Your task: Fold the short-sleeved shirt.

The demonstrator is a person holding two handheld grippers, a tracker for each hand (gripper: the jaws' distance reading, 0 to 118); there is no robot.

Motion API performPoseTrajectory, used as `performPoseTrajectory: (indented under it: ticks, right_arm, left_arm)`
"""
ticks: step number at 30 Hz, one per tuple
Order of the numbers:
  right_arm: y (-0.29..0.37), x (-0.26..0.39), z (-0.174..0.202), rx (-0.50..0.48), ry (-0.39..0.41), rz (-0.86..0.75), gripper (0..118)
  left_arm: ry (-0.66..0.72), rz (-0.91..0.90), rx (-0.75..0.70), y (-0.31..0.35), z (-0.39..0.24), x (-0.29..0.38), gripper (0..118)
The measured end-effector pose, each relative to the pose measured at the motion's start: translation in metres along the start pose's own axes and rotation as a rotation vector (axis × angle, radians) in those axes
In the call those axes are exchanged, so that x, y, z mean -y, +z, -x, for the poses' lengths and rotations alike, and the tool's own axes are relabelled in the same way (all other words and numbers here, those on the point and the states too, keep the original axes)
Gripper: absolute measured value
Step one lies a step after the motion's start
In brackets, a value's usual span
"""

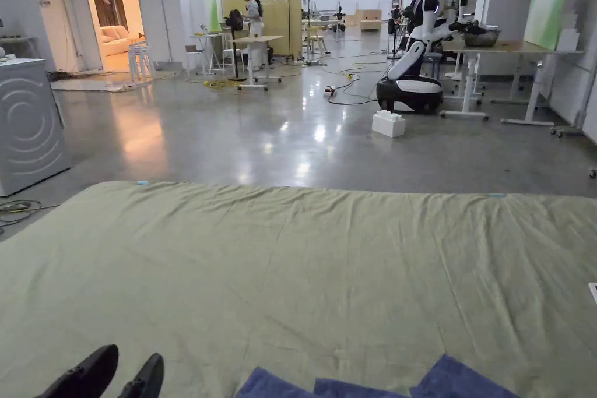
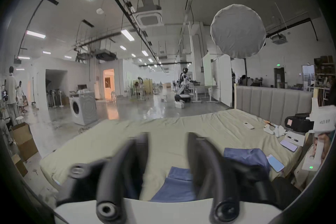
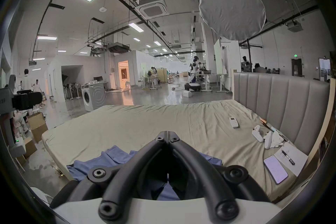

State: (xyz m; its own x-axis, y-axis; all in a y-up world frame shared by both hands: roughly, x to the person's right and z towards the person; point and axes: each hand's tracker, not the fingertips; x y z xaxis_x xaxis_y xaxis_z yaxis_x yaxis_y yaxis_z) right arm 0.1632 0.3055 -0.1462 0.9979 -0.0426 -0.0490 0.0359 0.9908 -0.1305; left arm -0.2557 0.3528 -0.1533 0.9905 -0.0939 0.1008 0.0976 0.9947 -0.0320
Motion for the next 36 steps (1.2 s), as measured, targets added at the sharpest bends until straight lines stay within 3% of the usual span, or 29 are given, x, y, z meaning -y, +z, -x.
performPoseTrajectory:
  ticks: [4,23,31,32,33,35,36]
  right_arm:
    - [0.005,-0.002,-0.002,0.016,0.023,0.007,0]
    - [0.007,0.004,-0.009,0.055,-0.003,0.055,0]
    - [-0.009,0.032,-0.018,0.066,-0.027,0.152,0]
    - [-0.012,0.036,-0.019,0.070,-0.030,0.166,0]
    - [-0.015,0.040,-0.022,0.074,-0.037,0.181,0]
    - [-0.020,0.048,-0.026,0.085,-0.053,0.213,0]
    - [-0.023,0.051,-0.029,0.093,-0.057,0.229,0]
  left_arm:
    - [-0.024,0.030,0.000,0.010,-0.005,0.000,0]
    - [0.048,0.129,0.080,-0.016,-0.008,0.010,0]
    - [0.157,0.331,0.195,-0.100,0.002,0.048,0]
    - [0.177,0.376,0.233,-0.116,0.003,0.055,2]
    - [0.200,0.399,0.265,-0.135,0.004,0.065,12]
    - [0.185,0.448,0.280,-0.174,0.005,0.081,61]
    - [0.157,0.518,0.292,-0.198,0.002,0.090,78]
